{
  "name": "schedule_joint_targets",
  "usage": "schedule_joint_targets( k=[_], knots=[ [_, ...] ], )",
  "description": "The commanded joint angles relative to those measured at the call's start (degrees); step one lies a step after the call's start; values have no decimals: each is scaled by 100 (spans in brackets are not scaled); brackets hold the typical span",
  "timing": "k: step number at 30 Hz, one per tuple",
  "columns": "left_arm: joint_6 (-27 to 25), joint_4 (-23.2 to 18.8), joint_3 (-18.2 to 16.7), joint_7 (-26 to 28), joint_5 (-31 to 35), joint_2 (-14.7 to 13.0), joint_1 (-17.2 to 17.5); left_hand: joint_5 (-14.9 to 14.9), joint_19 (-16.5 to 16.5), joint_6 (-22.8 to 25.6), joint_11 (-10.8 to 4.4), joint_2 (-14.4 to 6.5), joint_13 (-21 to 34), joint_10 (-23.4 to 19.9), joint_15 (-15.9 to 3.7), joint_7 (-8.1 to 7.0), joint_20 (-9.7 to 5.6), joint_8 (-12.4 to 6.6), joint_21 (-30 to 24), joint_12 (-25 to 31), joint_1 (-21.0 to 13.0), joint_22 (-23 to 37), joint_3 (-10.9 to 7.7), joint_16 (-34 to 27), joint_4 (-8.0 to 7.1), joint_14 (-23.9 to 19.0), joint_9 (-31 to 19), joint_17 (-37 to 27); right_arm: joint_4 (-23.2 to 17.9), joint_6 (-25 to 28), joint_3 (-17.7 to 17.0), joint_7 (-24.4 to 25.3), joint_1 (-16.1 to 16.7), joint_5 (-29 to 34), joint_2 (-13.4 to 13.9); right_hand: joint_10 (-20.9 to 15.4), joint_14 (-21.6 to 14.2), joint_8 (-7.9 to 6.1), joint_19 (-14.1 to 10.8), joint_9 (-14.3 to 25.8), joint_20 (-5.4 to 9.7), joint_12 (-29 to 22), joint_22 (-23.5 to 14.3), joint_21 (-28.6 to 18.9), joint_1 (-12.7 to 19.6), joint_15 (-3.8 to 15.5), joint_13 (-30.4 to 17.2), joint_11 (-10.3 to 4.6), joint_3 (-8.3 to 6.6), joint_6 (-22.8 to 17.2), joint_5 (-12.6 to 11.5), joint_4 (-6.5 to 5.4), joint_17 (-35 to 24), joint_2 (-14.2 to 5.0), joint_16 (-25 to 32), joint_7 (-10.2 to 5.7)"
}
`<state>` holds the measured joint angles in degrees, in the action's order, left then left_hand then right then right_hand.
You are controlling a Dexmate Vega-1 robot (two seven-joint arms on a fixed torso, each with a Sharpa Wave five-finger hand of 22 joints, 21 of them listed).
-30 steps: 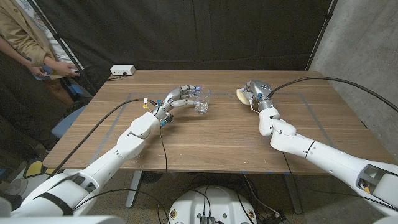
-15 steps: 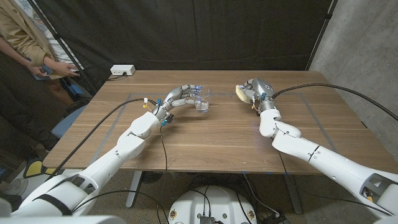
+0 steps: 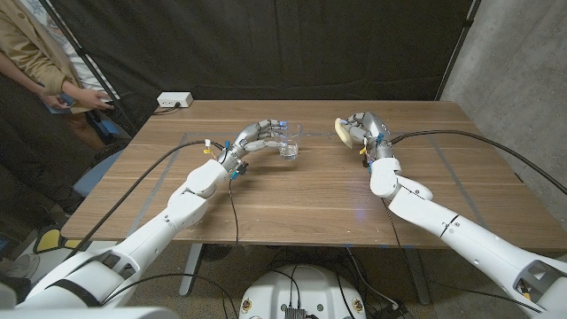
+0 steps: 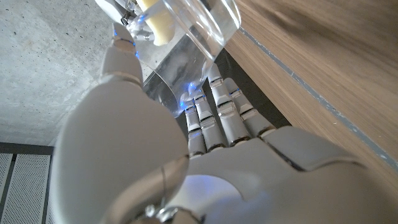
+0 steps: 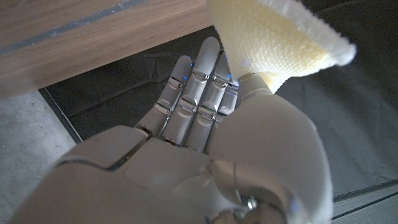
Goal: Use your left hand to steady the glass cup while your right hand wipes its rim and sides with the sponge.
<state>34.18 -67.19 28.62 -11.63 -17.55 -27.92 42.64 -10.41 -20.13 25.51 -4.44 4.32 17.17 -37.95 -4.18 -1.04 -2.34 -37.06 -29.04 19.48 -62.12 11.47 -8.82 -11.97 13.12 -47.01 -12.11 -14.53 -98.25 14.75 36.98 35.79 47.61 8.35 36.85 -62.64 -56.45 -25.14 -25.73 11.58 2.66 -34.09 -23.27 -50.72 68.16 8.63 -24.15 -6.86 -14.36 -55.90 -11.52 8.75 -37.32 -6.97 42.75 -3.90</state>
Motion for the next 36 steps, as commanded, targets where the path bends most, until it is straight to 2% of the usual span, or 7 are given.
schedule_joint_targets(
  k=[1, 17, 36],
  knots=[
    [2, -151, -17, -8, -80, 17, 51, -39, 0, 1016, -711, -1005, 18, -746, -887, -535, -491, -779, -27, 21, -819, -1, -656, -33, -584, -228, -17, -24, -54, -333, -342, -135, 325, -343, -268, -85, -79, -17, 12, 29, 430, -32, -18, -84, 45, 470, -34, 1, -1, -237, -48, -19, -32, 11, -23, -171],
    [-36, -274, -5, -86, -189, 31, 88, -43, -4, 1051, -710, -1010, 36, -789, -888, -542, -493, -801, -49, 12, -812, -3, -700, -46, -585, -275, -1, -29, -107, -638, -558, -263, 579, -528, -601, -132, -162, 0, 32, 32, 412, -36, -54, -248, 72, 472, -73, 2, 11, -258, -50, -17, -90, 27, -17, -140],
    [-80, -387, 31, -167, -220, 9, 134, -44, -6, 1064, -710, -985, 54, -810, -888, -535, -495, -818, -74, -11, -805, -5, -743, -39, -574, -294, 10, -27, 49, -1439, -856, -502, 778, -1063, -1098, -194, -240, 13, 73, 43, 412, -31, -98, -449, 105, 469, -107, 8, 41, -304, -52, -14, -177, 51, 19, -83]
  ],
)
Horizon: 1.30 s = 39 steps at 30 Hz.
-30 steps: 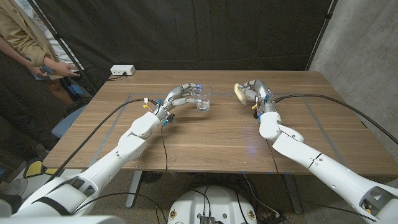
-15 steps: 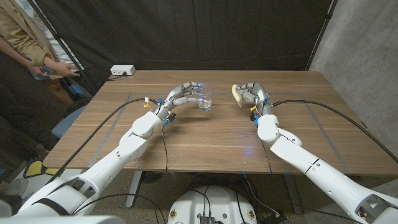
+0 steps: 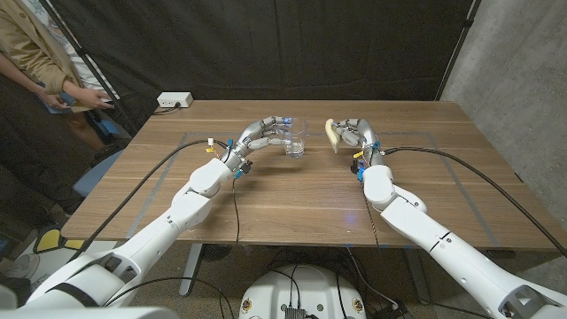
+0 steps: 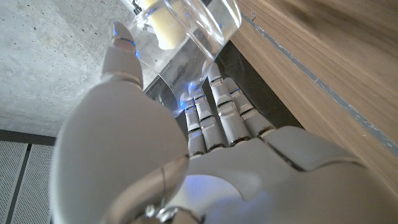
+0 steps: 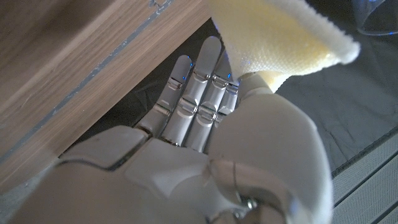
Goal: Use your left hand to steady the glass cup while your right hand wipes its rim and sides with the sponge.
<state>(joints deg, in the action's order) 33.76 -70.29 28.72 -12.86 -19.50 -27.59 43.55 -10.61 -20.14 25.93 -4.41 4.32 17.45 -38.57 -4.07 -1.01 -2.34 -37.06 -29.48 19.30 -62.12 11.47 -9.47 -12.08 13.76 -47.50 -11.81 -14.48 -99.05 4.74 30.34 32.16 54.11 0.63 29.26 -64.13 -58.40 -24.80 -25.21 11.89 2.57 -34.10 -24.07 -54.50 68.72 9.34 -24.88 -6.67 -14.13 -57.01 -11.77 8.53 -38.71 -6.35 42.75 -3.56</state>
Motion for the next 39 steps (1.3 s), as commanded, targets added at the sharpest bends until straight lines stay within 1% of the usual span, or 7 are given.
schedule_joint_targets(
  k=[1, 10, 14, 19, 26, 31, 39],
  knots=[
    [-36, -77, 24, -41, -22, -22, 49, -25, -10, 1022, -713, -985, 28, -750, -902, -539, -496, -817, -34, 7, -808, -5, -683, -27, -636, -244, -19, -32, 145, -495, -203, -152, 126, -317, -377, -50, -45, -17, 25, 12, 421, -28, -20, -80, 47, 395, -31, -12, 20, -188, -28, 5, -38, -11, 17, -105],
    [-24, -73, 43, -57, -4, -17, 49, -26, -8, 1010, -711, -972, 38, -760, -906, -547, -501, -804, -45, -4, -806, -6, -705, -16, -630, -233, 5, -30, 193, -755, -306, -160, 158, -398, -551, -87, -82, -18, 34, 28, 416, -26, -37, -175, 68, 397, -40, -7, 33, -211, -30, 9, -66, -4, 32, -85],
    [-16, -79, 60, -71, 8, -11, 53, -25, -6, 1017, -710, -941, 42, -746, -907, -532, -508, -812, -49, -16, -824, -8, -714, -11, -608, -231, 0, -27, 54, -637, -349, -172, 203, -409, -587, -101, -92, -10, 46, 31, 422, -26, -44, -212, 70, 397, -46, -27, 42, -208, -31, 5, -77, -1, 36, -90],
    [-38, -102, 77, -46, 44, -4, 58, -25, 5, 1015, -710, -939, 46, -747, -903, -542, -506, -814, -51, -24, -829, -9, -728, -17, -606, -248, 0, -30, -141, -452, -327, -85, 242, -252, -606, -103, -99, -6, 49, 35, 418, -20, -51, -252, 76, 400, -51, -22, 52, -210, -32, 6, -75, 5, 36, -85],
    [-75, -167, 97, -24, 74, -3, 77, -27, 8, 1030, -711, -936, 55, -768, -909, -544, -502, -822, -60, -28, -848, -9, -757, -20, -594, -260, 3, -32, -505, -27, -389, 67, 349, -206, -763, -112, -119, -4, 61, 59, 413, -11, -63, -329, 92, 406, -61, -7, 72, -207, -36, 5, -66, 5, 41, -73],
    [-106, -238, 96, 1, 89, -22, 99, -29, 15, 1025, -710, -942, 62, -786, -905, -526, -501, -808, -66, -29, -845, -9, -777, -23, -599, -274, 27, -34, -624, 17, -313, 148, 349, 13, -742, -139, -142, -3, 68, 68, 420, -5, -70, -386, 106, 406, -56, -1, 89, -218, -39, 6, -62, 10, 52, -71],
    [-133, -330, 103, 29, 113, -39, 129, -30, 15, 1034, -710, -934, 73, -799, -900, -541, -501, -808, -77, -36, -834, -9, -797, -17, -605, -273, 32, -34, -757, 51, -189, 274, 325, 215, -702, -152, -150, 5, 82, 82, 418, -8, -78, -470, 126, 405, -88, 2, 103, -216, -47, 5, -77, 6, 59, -71]
  ],
)
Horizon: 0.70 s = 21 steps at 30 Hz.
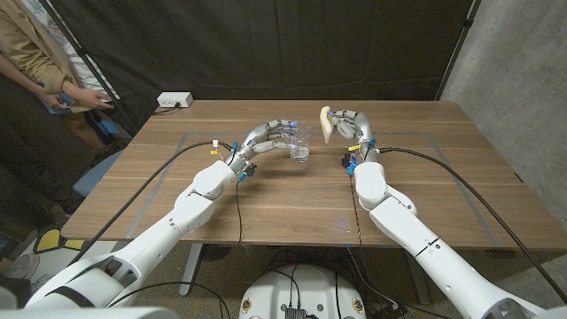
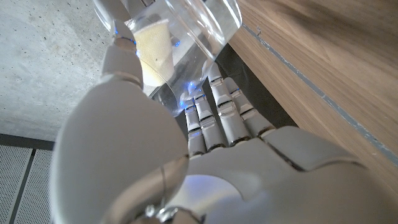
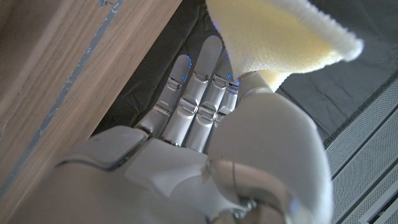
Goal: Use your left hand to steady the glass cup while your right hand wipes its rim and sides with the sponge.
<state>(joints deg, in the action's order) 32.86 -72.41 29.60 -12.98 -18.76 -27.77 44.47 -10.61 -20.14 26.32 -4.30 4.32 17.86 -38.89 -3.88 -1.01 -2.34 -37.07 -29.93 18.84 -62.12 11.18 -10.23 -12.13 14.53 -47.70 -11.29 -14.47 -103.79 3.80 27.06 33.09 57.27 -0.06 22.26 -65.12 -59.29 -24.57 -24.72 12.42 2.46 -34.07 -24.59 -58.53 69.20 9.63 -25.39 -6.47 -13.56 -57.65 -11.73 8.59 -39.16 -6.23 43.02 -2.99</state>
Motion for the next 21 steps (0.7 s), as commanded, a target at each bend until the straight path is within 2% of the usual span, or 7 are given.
schedule_joint_targets(
  k=[1, 3, 10, 16, 21],
  knots=[
    [-42, -129, 16, 51, 49, -24, 40, -31, 20, 991, -721, -940, 33, -767, -922, -544, -496, -807, -33, 9, -837, 19, -727, -16, -682, -261, -21, -37, -311, 170, 151, 201, 10, 297, -4, -60, -59, -19, 37, 30, 431, -9, -27, -76, 81, 377, -35, -15, 48, -155, -51, 0, -34, -4, 32, -130],
    [-48, -145, 18, 44, 41, -25, 42, -31, 20, 988, -720, -935, 36, -768, -923, -575, -502, -809, -35, 6, -837, 19, -732, -14, -680, -261, -26, -37, -324, 142, 178, 189, 1, 309, 31, -58, -57, -17, 37, 33, 432, -9, -28, -98, 87, 377, -44, -15, 48, -156, -54, -1, -40, -9, 30, -127],
    [-48, -191, 4, 59, 18, -32, 69, -32, 19, 1010, -720, -943, 45, -784, -918, -547, -502, -828, -46, 3, -826, 19, -752, -18, -690, -275, -38, -40, -282, 62, 192, 242, 19, 230, 1, -69, -85, -11, 43, 36, 441, -2, -31, -175, 92, 376, -59, -5, 67, -170, -58, -8, -41, -5, 35, -131],
    [-14, -193, -18, 48, -43, -27, 89, -34, 21, 1012, -721, -939, 51, -788, -919, -539, -507, -823, -53, -2, -826, 19, -768, -16, -688, -281, -26, -41, -173, 2, 118, 314, 90, 23, -183, -99, -98, -9, 61, 48, 453, 8, -33, -244, 102, 377, -54, 0, 82, -177, -63, -7, -65, 3, 44, -122],
    [25, -186, -41, -2, -132, -26, 102, -35, 14, 1012, -721, -936, 56, -792, -919, -546, -510, -825, -62, -6, -822, 19, -779, -16, -690, -288, -28, -41, -83, 41, 61, 440, 142, -99, -439, -108, -123, -7, 68, 59, 453, 9, -34, -295, 107, 377, -66, 17, 95, -178, -66, -10, -77, 5, 60, -106]
  ],
)
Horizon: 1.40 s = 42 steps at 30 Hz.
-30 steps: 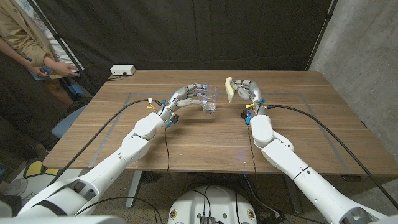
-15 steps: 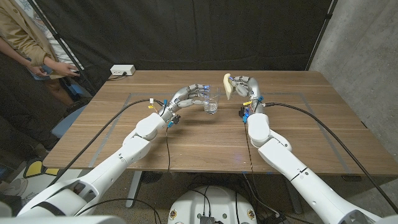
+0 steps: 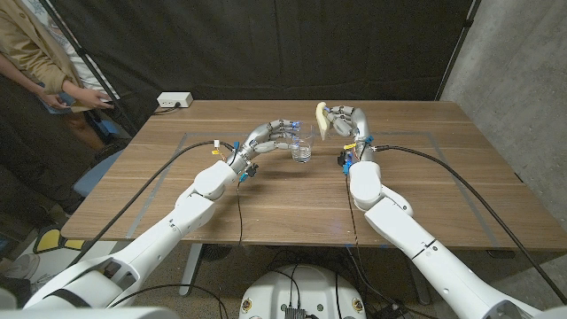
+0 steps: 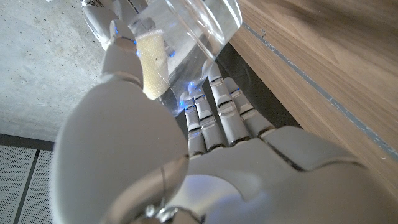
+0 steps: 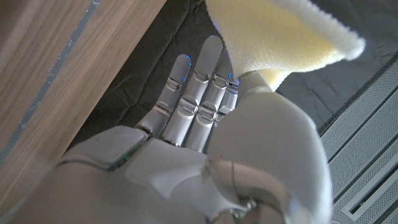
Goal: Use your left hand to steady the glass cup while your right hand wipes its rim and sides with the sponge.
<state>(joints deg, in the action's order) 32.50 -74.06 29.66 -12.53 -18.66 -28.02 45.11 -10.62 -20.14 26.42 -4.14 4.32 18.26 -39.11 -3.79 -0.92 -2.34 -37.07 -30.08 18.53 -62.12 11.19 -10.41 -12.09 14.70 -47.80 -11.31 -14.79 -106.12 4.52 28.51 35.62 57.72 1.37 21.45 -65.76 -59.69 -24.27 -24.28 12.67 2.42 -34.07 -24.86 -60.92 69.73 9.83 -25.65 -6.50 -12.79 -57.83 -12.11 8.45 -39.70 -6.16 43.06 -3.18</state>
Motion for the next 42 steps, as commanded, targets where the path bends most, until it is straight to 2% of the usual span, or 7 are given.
schedule_joint_targets(
  k=[1, 8, 12, 16, 23, 34, 42],
  knots=[
    [64, -19, -47, -52, -146, -1, 37, -34, 9, 1000, -737, -936, 17, -772, -929, -563, -513, -826, -50, 24, -821, 18, -765, -22, -708, -281, -28, -10, 151, -30, -91, 181, 101, -236, -368, -45, -84, -37, 24, 34, 456, 8, -7, -59, 54, 356, -41, 20, 20, -164, -28, 4, -24, 1, 58, -88],
    [100, 14, -81, -102, -239, -2, 38, -34, 5, 1017, -739, -931, 26, -775, -925, -546, -517, -829, -64, 16, -807, 18, -783, -26, -714, -307, -18, -12, 228, 124, -107, 244, 149, -249, -606, -69, -104, -33, 48, 48, 452, 9, -9, -140, 71, 355, -59, 36, 40, -173, -37, 3, -42, 2, 77, -55],
    [109, 62, -85, -156, -290, 5, 17, -33, 4, 1016, -739, -920, 31, -792, -930, -560, -515, -828, -71, 17, -804, 18, -794, -24, -711, -314, -16, -10, 233, 287, -42, 490, 155, -14, -714, -84, -111, -37, 54, 67, 451, 8, -9, -187, 83, 355, -68, 48, 50, -179, -43, 3, -47, 1, 83, -43],
    [76, 110, -83, -232, -352, 3, -15, -32, 4, 1017, -737, -916, 37, -795, -927, -552, -521, -825, -79, 12, -795, 18, -804, -20, -715, -313, -10, -10, 165, 481, 182, 835, 150, 499, -635, -88, -118, -36, 68, 71, 444, 6, -7, -226, 91, 353, -86, 54, 58, -192, -50, 2, -59, 0, 90, -39],
    [-2, 193, -62, -346, -411, -2, -57, -32, 4, 997, -738, -903, 44, -786, -927, -527, -522, -806, -91, -2, -791, 19, -822, -11, -712, -308, 5, -8, 179, 314, 572, 1199, 11, 1074, -276, -103, -131, -28, 80, 82, 453, 12, -2, -299, 96, 350, -97, 55, 75, -196, -62, -7, -86, -2, 103, -31],
    [12, 231, -106, -386, -484, 8, -74, -31, 13, 1008, -736, -899, 58, -801, -923, -548, -516, -794, -110, -14, -767, 19, -854, -8, -724, -309, 20, -9, 83, 572, 640, 831, -85, 643, -121, -88, -108, -9, 110, 106, 493, 26, 16, -415, 102, 356, -136, 44, 100, -181, -84, -21, -96, -10, 74, -42],
    [32, 254, -129, -432, -561, 29, -74, -31, 7, 1024, -736, -894, 64, -807, -928, -555, -521, -802, -122, -21, -761, 18, -871, -10, -724, -319, 11, -10, 251, 592, 290, 538, 91, -92, -467, -97, -112, -4, 131, 126, 498, 36, 30, -477, 104, 355, -141, 53, 117, -180, -96, -27, -110, -11, 71, -37]
  ],
)
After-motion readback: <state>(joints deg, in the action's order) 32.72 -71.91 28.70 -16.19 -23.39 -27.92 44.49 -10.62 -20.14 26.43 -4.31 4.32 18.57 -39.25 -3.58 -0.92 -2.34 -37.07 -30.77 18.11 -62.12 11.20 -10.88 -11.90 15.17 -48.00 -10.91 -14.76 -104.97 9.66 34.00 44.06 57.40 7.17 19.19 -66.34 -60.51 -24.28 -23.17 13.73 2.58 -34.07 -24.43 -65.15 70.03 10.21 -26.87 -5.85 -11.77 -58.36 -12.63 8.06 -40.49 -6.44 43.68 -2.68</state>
